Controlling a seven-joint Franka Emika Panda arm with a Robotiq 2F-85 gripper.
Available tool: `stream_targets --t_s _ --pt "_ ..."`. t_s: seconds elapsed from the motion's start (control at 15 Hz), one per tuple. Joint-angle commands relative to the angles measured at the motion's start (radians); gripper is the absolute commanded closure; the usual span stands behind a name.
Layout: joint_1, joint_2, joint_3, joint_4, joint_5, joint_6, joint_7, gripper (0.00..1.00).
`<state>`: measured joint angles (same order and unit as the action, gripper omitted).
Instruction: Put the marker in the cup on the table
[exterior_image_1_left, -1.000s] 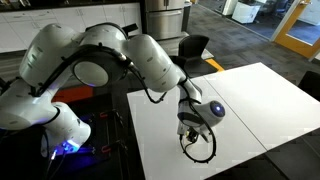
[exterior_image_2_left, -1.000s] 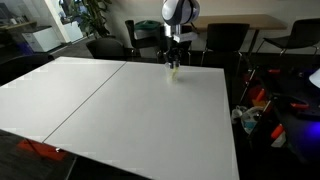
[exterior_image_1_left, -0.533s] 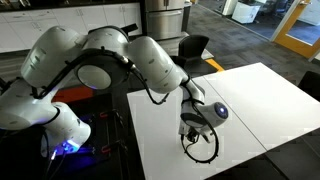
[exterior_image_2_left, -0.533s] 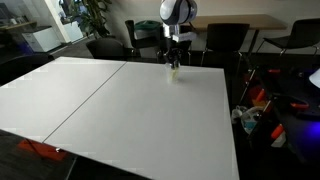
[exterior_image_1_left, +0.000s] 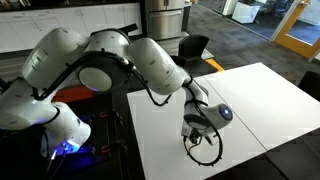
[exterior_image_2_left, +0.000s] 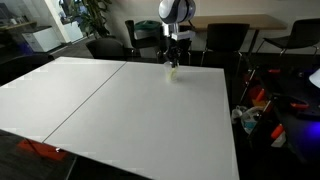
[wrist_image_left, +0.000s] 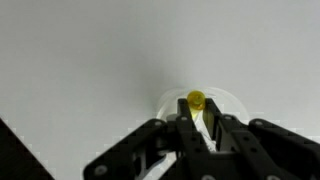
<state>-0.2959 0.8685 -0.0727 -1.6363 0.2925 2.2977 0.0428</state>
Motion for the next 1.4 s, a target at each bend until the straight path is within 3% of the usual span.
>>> stream_targets --t_s 0.0,0.6,1.07,1.33 --pt "-0.013 -0.038 -0.010 0.007 0.005 -0.071 0.025 0.95" --pt "-0.033 -0.185 -0.008 -0.051 0.012 -0.279 -0.033 0.95" --pt "0.017 -0.352 -0.009 -0.210 -0.009 -0.194 -0.087 0.95" --pt "0.090 -0.420 -0.007 -0.304 -0.064 -0.068 -0.094 0.95"
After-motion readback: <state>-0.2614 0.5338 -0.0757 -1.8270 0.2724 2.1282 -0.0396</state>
